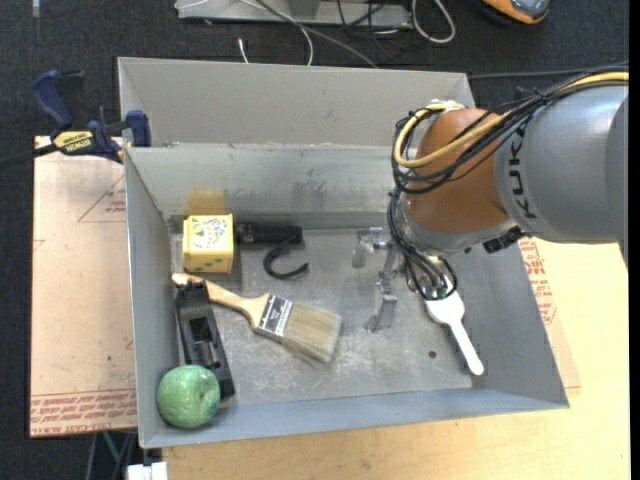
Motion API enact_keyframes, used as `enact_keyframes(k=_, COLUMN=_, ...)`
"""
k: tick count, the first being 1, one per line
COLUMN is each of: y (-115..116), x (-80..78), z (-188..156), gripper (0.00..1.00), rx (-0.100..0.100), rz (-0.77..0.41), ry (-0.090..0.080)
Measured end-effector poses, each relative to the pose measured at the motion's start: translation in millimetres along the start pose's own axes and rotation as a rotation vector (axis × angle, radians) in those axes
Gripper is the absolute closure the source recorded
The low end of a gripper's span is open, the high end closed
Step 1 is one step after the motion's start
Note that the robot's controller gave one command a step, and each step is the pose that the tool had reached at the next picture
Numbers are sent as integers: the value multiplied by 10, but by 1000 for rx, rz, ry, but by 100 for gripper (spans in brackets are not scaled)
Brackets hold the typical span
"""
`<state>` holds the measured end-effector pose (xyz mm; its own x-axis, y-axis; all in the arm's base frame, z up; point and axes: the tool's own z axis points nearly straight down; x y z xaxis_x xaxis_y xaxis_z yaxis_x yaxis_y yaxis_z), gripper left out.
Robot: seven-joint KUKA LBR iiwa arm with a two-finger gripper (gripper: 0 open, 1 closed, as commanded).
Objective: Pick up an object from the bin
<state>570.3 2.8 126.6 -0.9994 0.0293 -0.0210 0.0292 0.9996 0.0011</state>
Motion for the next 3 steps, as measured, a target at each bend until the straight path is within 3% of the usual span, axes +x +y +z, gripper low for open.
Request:
enact_keyframes(k=1, y=884, x=928, z=249, gripper=0, rx=-4, rz=-100, ry=21)
enact_keyframes(k=2, y=943, x=279, z=556, gripper=0, rx=1, rz=48, ry=-3)
enact_keyframes(k=3, y=852, x=737, z=542, gripper=100, rx=-3, rz=21, ry=19)
